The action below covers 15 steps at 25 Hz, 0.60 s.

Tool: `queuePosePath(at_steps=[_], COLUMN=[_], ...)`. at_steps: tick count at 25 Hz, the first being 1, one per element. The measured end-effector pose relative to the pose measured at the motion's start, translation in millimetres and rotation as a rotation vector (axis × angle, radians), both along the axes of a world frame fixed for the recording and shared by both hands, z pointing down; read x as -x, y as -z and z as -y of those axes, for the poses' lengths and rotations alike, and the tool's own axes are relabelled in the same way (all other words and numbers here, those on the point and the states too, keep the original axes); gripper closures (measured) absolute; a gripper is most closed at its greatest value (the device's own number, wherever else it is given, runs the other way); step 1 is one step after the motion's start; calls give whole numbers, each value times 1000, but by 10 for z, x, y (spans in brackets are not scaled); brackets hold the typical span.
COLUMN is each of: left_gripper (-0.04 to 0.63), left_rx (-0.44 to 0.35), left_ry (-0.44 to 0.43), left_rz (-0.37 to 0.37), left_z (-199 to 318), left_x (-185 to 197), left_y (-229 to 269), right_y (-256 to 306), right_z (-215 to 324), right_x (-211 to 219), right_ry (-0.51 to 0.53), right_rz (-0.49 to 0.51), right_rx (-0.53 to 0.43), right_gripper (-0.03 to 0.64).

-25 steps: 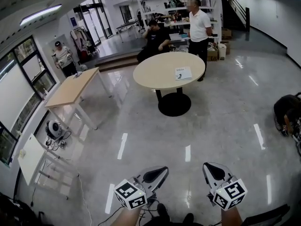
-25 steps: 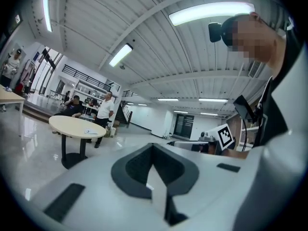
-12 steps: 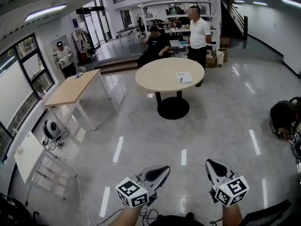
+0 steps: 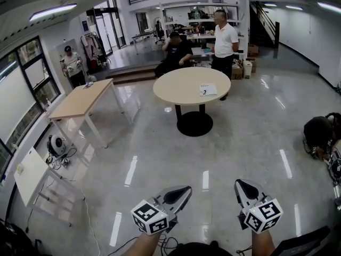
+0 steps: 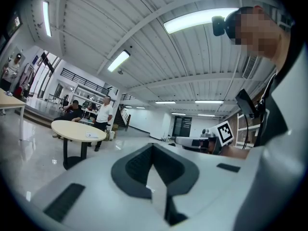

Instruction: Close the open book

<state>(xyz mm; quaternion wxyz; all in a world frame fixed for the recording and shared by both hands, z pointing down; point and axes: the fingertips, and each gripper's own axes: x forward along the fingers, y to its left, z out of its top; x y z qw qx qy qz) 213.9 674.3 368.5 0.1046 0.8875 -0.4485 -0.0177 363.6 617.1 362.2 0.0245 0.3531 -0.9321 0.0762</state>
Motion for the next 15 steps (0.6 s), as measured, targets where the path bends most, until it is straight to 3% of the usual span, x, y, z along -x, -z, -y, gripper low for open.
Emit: queuePosePath(at_steps=[15], left_gripper=[603], left_rx=[-4], left_ry=[45], left_rz=[-10], left_z=[30], left_x=[101], left_y=[4], right_y=[-6], right_z=[33], right_x=[-14], right_ry=[-3], right_rz=[1], right_rx=[-3], right_gripper=[618])
